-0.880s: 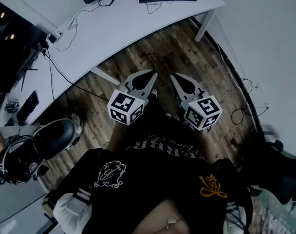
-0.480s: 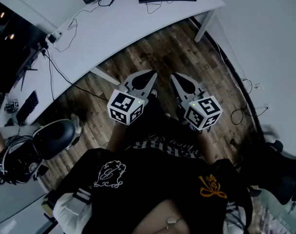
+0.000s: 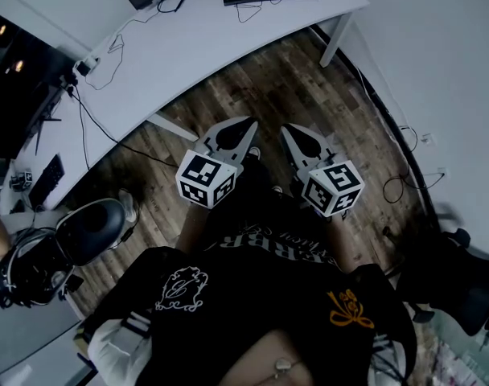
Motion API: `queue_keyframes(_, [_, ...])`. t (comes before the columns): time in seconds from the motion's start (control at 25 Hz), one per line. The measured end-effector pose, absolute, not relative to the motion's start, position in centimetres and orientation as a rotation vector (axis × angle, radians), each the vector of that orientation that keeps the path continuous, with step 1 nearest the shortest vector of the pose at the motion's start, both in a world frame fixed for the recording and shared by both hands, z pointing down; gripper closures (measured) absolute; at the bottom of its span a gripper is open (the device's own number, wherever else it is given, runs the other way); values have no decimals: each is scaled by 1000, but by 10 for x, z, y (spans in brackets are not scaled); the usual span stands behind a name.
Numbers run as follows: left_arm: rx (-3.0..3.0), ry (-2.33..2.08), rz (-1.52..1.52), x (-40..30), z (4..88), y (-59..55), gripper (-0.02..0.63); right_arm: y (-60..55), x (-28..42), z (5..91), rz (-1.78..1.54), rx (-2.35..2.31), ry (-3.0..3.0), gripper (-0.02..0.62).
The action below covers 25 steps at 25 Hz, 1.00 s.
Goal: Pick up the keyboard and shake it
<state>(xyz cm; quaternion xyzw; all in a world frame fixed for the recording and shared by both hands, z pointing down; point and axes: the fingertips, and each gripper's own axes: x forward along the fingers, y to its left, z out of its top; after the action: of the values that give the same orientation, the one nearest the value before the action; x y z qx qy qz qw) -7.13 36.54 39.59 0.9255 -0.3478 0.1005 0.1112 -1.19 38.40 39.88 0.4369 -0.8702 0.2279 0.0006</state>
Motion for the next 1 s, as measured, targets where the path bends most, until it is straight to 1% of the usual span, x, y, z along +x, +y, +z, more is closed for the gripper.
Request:
queue_keyframes(0.52, [2673,-1018,315,-77,407,316,580,329,-19,413,818,1356,-2724,577])
queue_keyframes(1.0, [2675,-960,324,-119,415,157,580,173,-55,424,879,1414,-2654,575])
